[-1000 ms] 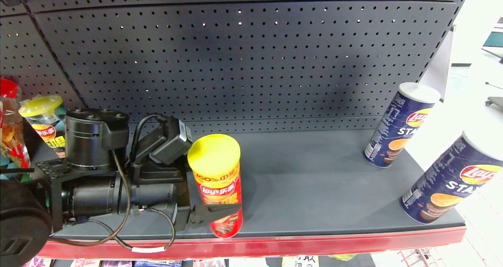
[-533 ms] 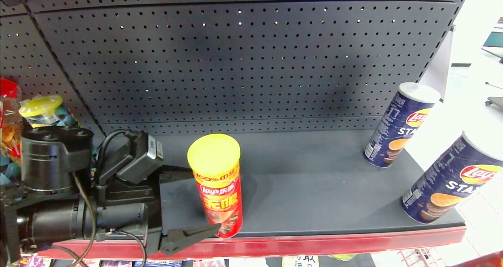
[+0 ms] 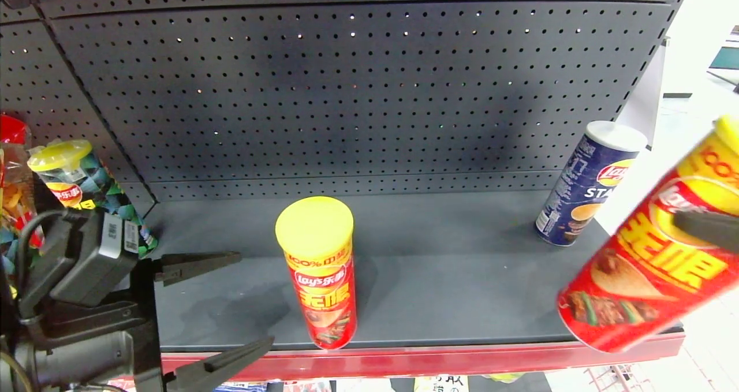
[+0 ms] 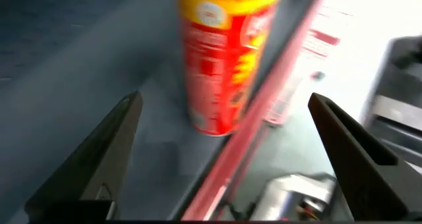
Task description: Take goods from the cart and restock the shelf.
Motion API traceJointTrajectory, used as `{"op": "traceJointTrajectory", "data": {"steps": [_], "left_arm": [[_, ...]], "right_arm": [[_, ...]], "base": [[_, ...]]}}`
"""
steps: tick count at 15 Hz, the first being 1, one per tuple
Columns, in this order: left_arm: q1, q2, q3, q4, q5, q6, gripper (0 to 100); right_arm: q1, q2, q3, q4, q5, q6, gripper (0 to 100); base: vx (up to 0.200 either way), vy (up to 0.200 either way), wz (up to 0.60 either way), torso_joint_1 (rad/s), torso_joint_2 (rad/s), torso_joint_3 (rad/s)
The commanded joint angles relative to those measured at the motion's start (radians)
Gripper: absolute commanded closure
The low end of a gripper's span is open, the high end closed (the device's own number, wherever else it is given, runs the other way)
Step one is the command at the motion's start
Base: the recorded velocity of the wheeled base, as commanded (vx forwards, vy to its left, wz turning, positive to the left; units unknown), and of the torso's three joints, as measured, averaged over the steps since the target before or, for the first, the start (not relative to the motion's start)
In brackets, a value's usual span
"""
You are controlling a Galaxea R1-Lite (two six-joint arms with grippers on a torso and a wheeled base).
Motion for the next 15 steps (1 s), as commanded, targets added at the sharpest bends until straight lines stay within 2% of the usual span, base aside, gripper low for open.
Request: {"op": "traceJointTrajectory", "data": {"steps": [1, 3, 5, 8, 9, 10, 12, 15], "left_arm": [[0.003, -0.068, 0.002, 0.001, 0.014, 0.000, 0], [0.001, -0.087, 0.006, 0.015, 0.016, 0.000, 0], [0.001, -0.108, 0.008, 0.041, 0.016, -0.001, 0], [0.001, -0.124, 0.028, 0.043, 0.018, -0.001, 0], [0.001, -0.153, 0.051, 0.046, 0.021, -0.007, 0], [0.001, -0.171, 0.057, 0.056, 0.021, -0.014, 0], [0.001, -0.212, 0.060, 0.107, 0.022, -0.014, 0], [0.001, -0.315, 0.071, 0.247, 0.031, -0.014, 0]], "right_arm": [[0.057, 0.274, -0.023, -0.179, 0.000, 0.001, 100], [0.099, 0.372, -0.059, -0.242, -0.001, 0.001, 100], [0.134, 0.464, -0.103, -0.248, -0.001, 0.000, 100], [0.142, 0.561, -0.164, -0.291, -0.001, -0.002, 100], [0.159, 0.645, -0.201, -0.374, 0.000, -0.005, 100], [0.171, 0.688, -0.232, -0.392, 0.000, -0.005, 100], [0.196, 0.736, -0.290, -0.392, 0.000, -0.003, 100], [0.217, 0.836, -0.391, -0.392, 0.003, -0.005, 100]], "base": [[0.000, 0.000, 0.00, 0.000, 0.00, 0.000], [0.000, 0.000, 0.00, 0.000, 0.00, 0.000], [0.000, 0.000, 0.00, 0.000, 0.00, 0.000], [0.000, 0.000, 0.00, 0.000, 0.00, 0.000], [0.000, 0.000, 0.00, 0.000, 0.00, 0.000], [0.000, 0.000, 0.00, 0.000, 0.00, 0.000], [0.000, 0.000, 0.00, 0.000, 0.00, 0.000], [0.000, 0.000, 0.00, 0.000, 0.00, 0.000]]}}
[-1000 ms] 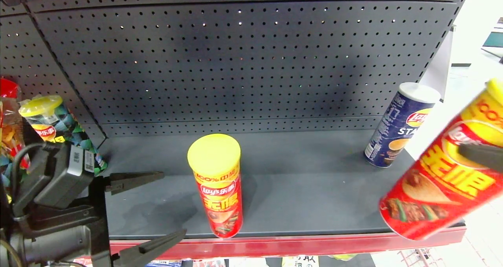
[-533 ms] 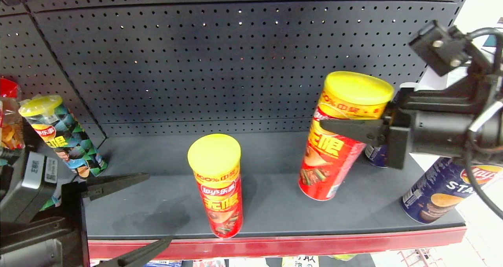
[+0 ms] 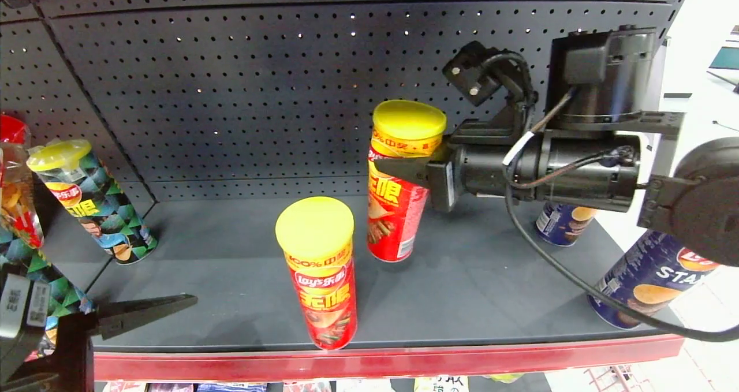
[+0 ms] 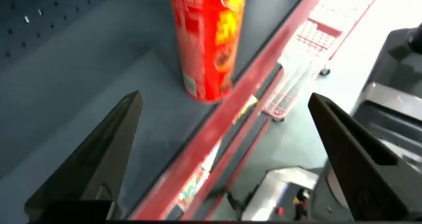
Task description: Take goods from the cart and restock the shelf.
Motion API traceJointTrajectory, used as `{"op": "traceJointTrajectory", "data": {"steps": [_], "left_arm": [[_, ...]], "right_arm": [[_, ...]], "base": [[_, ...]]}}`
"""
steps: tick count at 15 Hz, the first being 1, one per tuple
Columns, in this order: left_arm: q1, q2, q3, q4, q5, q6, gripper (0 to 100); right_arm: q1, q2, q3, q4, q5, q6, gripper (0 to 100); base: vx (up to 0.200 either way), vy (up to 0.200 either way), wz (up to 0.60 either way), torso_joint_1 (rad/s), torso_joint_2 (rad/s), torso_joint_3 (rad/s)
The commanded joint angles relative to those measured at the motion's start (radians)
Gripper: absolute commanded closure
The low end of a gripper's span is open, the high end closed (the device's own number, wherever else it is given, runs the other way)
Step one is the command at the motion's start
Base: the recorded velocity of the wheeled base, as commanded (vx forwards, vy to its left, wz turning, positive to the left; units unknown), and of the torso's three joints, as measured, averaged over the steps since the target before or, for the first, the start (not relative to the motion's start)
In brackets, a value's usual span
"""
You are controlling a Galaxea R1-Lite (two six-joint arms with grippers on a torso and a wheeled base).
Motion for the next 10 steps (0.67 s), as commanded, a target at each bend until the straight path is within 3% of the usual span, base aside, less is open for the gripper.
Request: {"op": "traceJointTrajectory", "data": {"steps": [1, 6, 10], "left_arm": [[0.001, -0.106, 0.006, 0.079, 0.003, 0.000, 0], [0.001, -0.221, 0.000, 0.232, 0.036, 0.000, 0], [0.001, -0.261, -0.001, 0.283, 0.041, 0.000, 0]], "right_arm": [[0.016, 0.106, -0.077, 0.000, 0.001, -0.001, 100], [0.019, 0.202, -0.121, -0.003, 0.051, -0.004, 100], [0.020, 0.240, -0.159, -0.003, 0.061, -0.018, 100]], "base": [[0.000, 0.000, 0.00, 0.000, 0.00, 0.000], [0.000, 0.000, 0.00, 0.000, 0.00, 0.000], [0.000, 0.000, 0.00, 0.000, 0.00, 0.000]]}}
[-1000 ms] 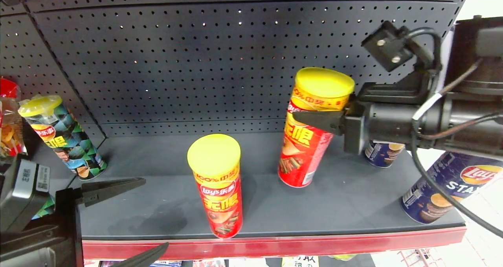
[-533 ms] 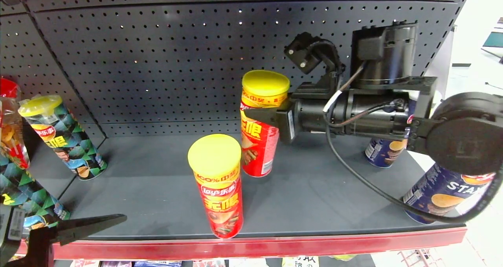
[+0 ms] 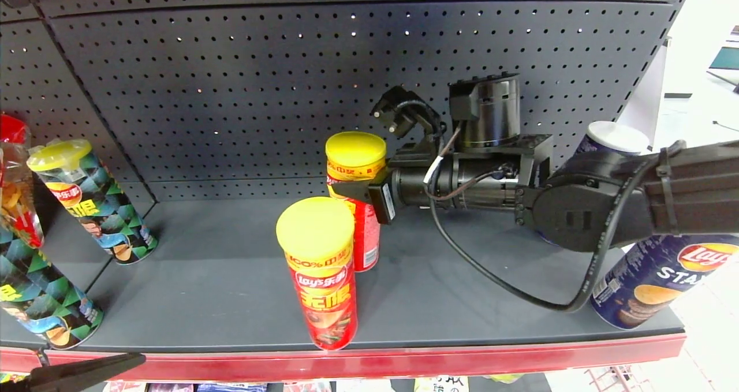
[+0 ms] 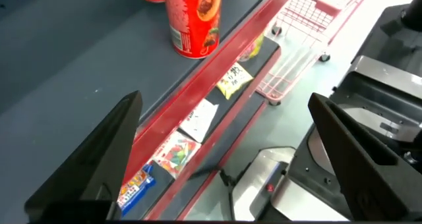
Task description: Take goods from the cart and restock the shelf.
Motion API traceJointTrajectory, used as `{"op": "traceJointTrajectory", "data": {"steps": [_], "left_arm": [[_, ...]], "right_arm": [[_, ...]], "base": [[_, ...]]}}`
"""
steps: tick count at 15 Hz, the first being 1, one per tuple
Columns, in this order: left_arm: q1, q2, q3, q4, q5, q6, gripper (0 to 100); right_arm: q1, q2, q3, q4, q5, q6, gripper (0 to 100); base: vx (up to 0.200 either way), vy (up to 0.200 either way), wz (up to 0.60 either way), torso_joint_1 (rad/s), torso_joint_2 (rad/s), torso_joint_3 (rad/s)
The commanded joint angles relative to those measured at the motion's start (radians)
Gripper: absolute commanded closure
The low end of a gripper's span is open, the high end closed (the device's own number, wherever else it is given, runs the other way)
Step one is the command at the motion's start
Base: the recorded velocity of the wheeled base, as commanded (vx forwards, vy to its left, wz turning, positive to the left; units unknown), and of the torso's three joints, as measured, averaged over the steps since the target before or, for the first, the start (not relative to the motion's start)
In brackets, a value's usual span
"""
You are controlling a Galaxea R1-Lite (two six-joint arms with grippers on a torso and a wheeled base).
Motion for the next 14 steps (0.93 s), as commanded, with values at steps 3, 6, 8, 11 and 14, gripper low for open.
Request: {"op": "traceJointTrajectory", "data": {"steps": [3, 6, 8, 11, 14], "left_arm": [[-0.001, -0.040, 0.002, 0.002, 0.021, 0.000, 0], [-0.001, -0.071, 0.007, 0.028, 0.024, -0.001, 0], [-0.001, -0.083, 0.010, 0.037, 0.027, 0.000, 0], [-0.001, -0.089, 0.008, 0.038, 0.035, -0.001, 0], [-0.001, -0.091, 0.011, 0.038, 0.033, -0.001, 0]], "right_arm": [[0.000, 0.038, -0.039, 0.000, 0.013, -0.008, 100], [0.000, 0.055, -0.042, 0.000, 0.013, -0.008, 100], [-0.001, 0.067, -0.052, 0.000, 0.013, -0.007, 100], [0.000, 0.084, -0.072, 0.000, 0.012, -0.007, 100], [0.000, 0.082, -0.063, 0.000, 0.009, -0.007, 0]], "base": [[0.000, 0.000, 0.00, 0.000, 0.00, 0.000], [0.000, 0.000, 0.00, 0.000, 0.00, 0.000], [0.000, 0.000, 0.00, 0.000, 0.00, 0.000], [0.000, 0.000, 0.00, 0.000, 0.00, 0.000], [0.000, 0.000, 0.00, 0.000, 0.00, 0.000]]}}
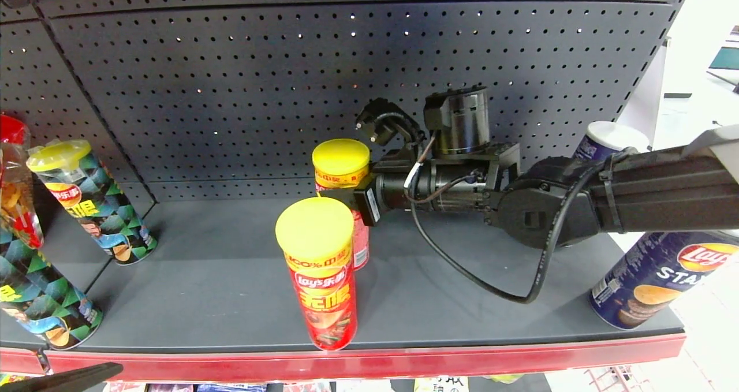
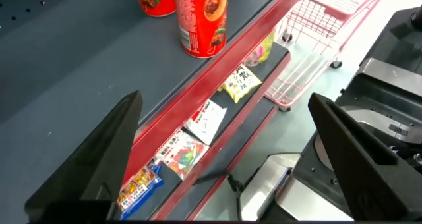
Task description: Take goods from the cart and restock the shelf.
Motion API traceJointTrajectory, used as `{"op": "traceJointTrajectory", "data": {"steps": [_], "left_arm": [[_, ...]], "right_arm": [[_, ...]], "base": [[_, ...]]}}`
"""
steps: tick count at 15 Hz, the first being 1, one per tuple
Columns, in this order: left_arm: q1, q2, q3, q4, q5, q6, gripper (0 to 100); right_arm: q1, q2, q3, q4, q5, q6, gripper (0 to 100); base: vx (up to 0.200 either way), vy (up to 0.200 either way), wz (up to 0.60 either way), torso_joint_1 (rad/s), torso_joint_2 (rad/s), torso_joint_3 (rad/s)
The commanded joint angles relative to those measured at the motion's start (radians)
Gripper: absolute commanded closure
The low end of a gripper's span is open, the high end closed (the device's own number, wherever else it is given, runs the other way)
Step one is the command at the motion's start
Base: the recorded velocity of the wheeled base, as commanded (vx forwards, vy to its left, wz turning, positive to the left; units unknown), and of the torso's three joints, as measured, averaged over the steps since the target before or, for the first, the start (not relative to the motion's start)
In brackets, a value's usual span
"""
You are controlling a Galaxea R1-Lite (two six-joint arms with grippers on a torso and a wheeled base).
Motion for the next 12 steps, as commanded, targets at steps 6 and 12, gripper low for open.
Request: {"op": "traceJointTrajectory", "data": {"steps": [6, 12], "left_arm": [[0.002, 0.008, 0.030, -0.001, 0.020, -0.036, 0], [0.002, 0.112, 0.008, -0.006, 0.120, -0.089, 0]], "right_arm": [[-0.003, -0.117, 0.115, 0.003, -0.013, 0.004, 0], [-0.012, -0.396, 0.427, 0.001, -0.104, 0.007, 0]], "base": [[0.000, 0.000, 0.00, 0.000, 0.00, 0.000], [0.000, 0.000, 0.00, 0.000, 0.00, 0.000]]}}
